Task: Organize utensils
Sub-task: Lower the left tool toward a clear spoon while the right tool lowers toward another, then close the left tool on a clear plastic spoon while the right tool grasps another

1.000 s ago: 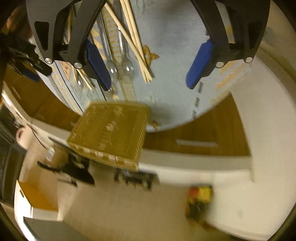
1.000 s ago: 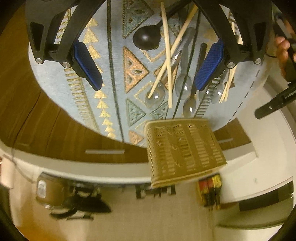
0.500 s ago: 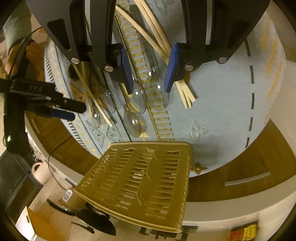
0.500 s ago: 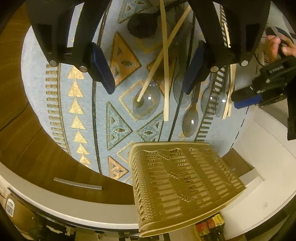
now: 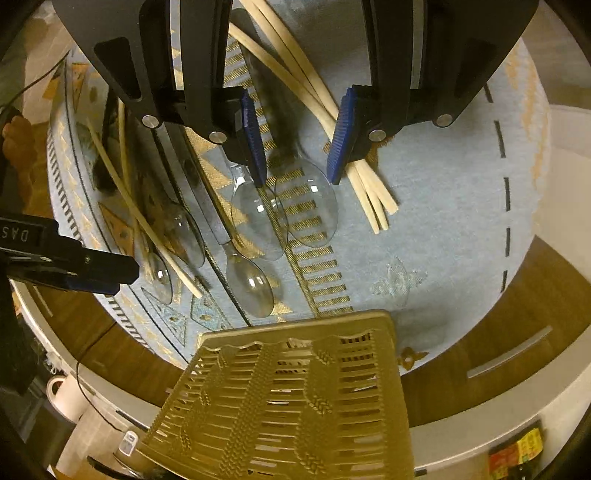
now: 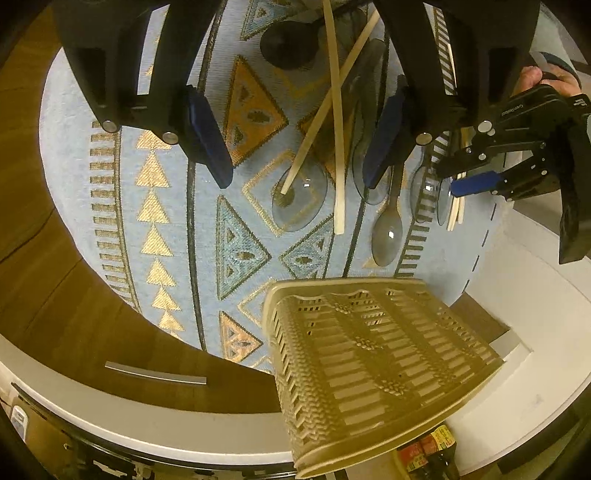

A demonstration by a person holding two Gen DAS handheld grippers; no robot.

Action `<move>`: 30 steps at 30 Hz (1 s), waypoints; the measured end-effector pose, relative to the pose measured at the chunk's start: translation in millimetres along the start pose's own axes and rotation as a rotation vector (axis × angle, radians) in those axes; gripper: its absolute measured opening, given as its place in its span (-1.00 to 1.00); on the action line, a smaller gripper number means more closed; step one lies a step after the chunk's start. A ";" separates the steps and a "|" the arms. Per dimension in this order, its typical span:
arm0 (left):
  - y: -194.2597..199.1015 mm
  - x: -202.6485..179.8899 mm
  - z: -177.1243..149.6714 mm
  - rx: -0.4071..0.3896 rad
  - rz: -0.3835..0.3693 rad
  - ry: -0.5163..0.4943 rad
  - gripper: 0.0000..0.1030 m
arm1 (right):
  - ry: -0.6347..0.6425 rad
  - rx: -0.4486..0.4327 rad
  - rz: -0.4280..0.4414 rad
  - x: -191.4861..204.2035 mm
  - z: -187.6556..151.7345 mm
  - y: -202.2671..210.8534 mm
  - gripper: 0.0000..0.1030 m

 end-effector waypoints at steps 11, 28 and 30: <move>-4.7 -2.6 22.7 -0.021 0.038 -0.007 -0.22 | -0.005 0.036 -0.001 -4.5 7.7 -2.5 0.34; 0.5 10.0 42.3 -0.119 -0.019 0.079 -0.43 | -0.026 0.094 -0.019 1.1 24.9 -22.3 0.11; 3.0 13.0 40.6 -0.128 -0.031 0.087 -0.43 | -0.032 0.096 -0.032 -1.0 26.9 -24.4 0.03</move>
Point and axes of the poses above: each gripper's, at about its wrist camera, not at the fingertips, and y roughly against the way its jaws point, x to its left, z to its top, the point moved 4 cm from there along -y, roughly the way its jaws point, and after that the axes turned 9 degrees about x, right-handed, at the moved point
